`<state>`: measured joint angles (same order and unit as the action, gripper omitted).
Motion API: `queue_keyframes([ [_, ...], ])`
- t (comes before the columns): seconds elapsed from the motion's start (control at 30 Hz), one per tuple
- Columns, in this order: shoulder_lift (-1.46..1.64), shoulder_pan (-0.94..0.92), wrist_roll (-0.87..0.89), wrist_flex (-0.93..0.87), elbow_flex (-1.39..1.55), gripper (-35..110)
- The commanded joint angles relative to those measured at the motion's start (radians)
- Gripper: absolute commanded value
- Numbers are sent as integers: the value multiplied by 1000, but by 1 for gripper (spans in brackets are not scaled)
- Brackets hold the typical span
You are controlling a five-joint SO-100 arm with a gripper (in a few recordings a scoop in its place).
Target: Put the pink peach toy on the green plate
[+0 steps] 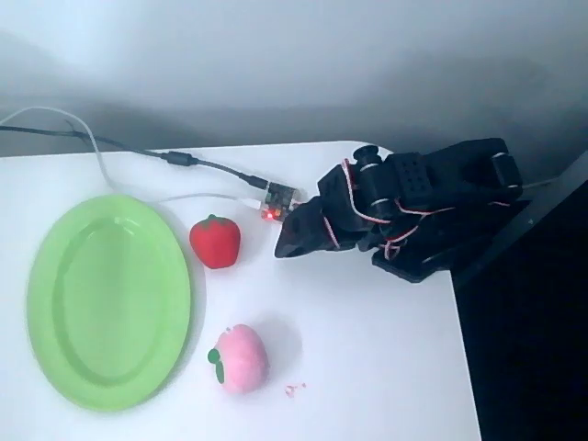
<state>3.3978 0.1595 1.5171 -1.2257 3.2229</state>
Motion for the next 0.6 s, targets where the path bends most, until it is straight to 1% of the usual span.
queue_keyframes([
  [0.0,-46,23,54,23,-87,0],
  [0.1,-155,61,46,20,-276,0],
  [0.23,-364,196,60,23,-546,0],
  [0.4,-676,301,46,38,-877,0],
  [0.5,-842,345,28,49,-1026,5],
  [0.57,-936,371,80,52,-1098,4],
])
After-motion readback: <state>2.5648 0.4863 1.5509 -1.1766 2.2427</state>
